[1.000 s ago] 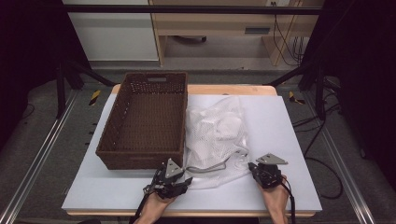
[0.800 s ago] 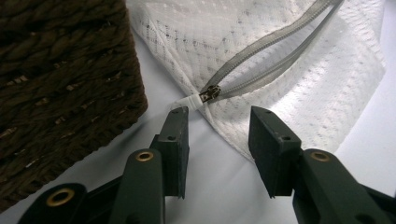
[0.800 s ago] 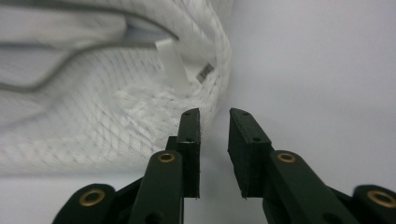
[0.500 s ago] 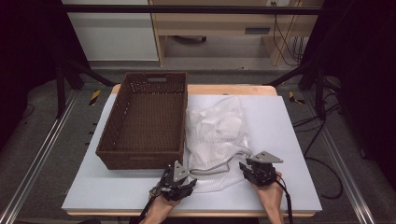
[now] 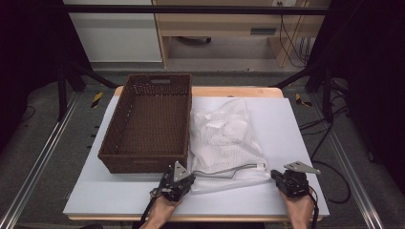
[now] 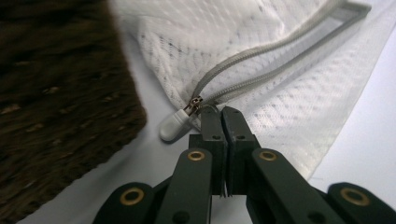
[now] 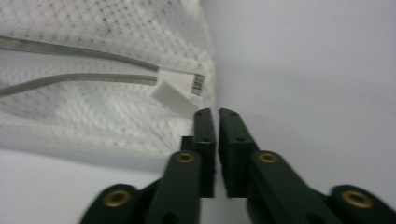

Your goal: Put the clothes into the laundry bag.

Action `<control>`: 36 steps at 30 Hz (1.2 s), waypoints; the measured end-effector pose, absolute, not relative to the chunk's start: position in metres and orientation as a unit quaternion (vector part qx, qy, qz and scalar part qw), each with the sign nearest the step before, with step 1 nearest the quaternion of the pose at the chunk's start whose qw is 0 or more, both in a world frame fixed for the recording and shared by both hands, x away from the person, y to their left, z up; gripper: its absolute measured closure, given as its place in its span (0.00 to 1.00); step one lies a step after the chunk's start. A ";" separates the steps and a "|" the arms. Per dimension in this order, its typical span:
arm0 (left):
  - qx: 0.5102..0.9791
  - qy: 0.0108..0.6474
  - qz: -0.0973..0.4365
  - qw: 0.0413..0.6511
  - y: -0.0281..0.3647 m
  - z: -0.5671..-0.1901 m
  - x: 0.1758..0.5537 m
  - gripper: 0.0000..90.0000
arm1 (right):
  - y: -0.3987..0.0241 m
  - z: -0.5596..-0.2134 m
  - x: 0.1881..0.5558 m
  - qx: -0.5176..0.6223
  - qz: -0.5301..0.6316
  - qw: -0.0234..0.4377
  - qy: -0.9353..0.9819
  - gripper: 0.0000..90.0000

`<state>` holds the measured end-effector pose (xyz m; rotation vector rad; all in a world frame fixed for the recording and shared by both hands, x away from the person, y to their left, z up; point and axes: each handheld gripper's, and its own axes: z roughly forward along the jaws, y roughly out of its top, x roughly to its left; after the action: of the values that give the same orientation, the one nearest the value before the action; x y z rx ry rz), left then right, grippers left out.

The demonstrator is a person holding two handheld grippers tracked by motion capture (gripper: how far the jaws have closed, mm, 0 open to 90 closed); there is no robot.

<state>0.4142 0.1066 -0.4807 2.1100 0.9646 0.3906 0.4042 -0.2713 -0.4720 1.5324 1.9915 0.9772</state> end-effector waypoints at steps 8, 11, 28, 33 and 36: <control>0.831 0.372 0.136 0.391 0.111 -0.482 0.416 0.98 | -0.258 -0.474 0.420 0.522 0.382 0.260 0.717 0.70; 0.831 0.371 0.137 0.391 0.111 -0.481 0.416 0.98 | -0.255 -0.486 0.433 0.528 0.361 0.241 0.730 0.82; 0.820 0.362 0.148 0.418 0.133 -0.471 0.413 0.71 | -0.265 -0.480 0.416 0.509 0.398 0.233 0.727 0.73; 0.807 0.365 0.154 0.438 0.148 -0.460 0.407 0.53 | -0.275 -0.469 0.417 0.499 0.430 0.265 0.704 0.45; 0.806 0.364 0.153 0.442 0.156 -0.456 0.406 0.43 | -0.280 -0.463 0.417 0.503 0.437 0.271 0.695 0.35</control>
<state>0.4062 0.1564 -0.4565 1.9993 0.9025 0.3802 0.4175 -0.2803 -0.4626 1.3544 1.8732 1.1765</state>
